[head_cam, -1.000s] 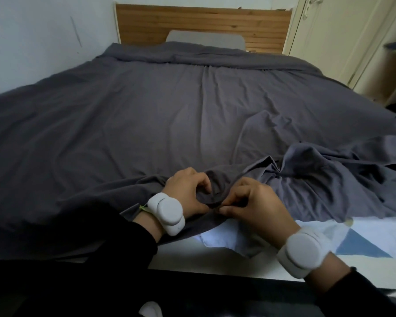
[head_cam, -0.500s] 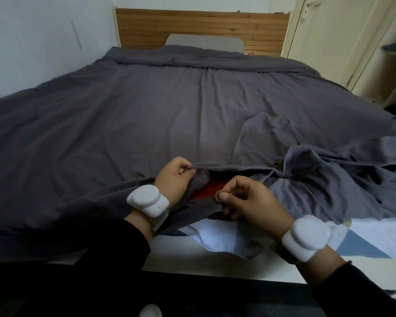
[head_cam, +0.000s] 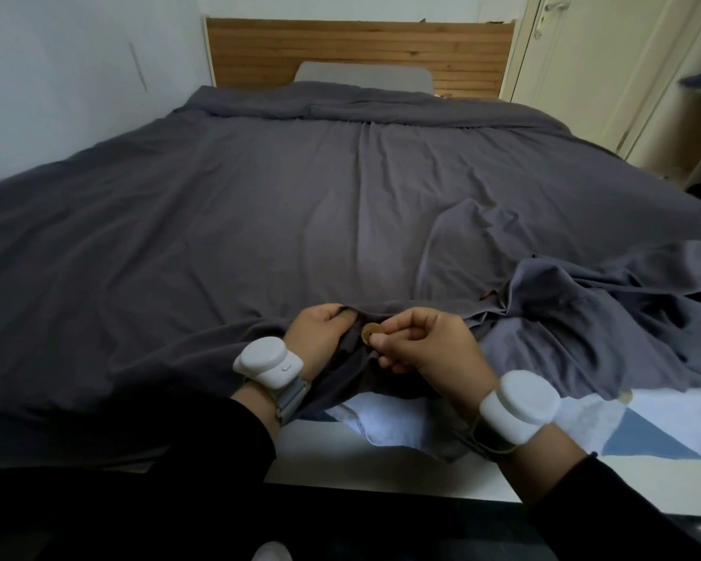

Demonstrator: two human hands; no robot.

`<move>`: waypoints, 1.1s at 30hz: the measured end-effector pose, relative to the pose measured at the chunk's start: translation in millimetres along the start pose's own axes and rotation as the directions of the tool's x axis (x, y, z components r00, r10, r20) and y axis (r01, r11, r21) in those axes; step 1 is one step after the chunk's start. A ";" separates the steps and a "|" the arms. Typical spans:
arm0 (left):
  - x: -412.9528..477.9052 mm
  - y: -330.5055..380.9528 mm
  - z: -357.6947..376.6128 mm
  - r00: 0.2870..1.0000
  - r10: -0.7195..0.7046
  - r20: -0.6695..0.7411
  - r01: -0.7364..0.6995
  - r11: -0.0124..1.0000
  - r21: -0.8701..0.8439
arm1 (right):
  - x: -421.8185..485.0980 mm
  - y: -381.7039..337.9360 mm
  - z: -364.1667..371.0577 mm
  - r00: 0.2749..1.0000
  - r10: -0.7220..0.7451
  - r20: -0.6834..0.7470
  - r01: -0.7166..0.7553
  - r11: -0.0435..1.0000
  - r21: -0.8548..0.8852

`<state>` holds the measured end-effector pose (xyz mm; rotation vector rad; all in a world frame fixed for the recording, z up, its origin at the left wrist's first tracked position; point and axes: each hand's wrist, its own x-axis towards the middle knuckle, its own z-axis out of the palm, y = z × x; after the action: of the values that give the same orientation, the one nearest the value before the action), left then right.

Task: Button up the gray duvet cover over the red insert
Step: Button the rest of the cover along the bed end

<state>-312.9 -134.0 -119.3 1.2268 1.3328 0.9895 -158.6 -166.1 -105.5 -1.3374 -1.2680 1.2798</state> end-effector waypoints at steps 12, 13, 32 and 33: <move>-7.0 6.9 -10.2 0.997 -0.015 0.076 0.016 1.000 -0.004 | 6.7 2.2 2.0 0.997 0.031 -0.066 -0.031 1.000 0.001; -5.6 6.5 -12.7 0.995 -0.043 0.090 0.041 0.999 0.021 | 6.5 2.8 1.7 0.998 0.033 -0.061 -0.033 0.999 0.003; -16.0 -5.3 7.1 0.970 0.233 -0.073 -0.203 0.935 0.292 | 11.6 18.2 3.6 0.983 -0.022 -0.185 0.007 0.997 -0.077; -14.8 -4.4 6.3 0.972 0.220 -0.082 -0.188 0.939 0.288 | 12.9 18.9 2.6 0.982 -0.023 -0.189 0.007 0.996 -0.086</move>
<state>-308.0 -149.6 -122.2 1.5677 1.4924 1.0543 -159.8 -155.4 -125.9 -1.4708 -1.2078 1.0698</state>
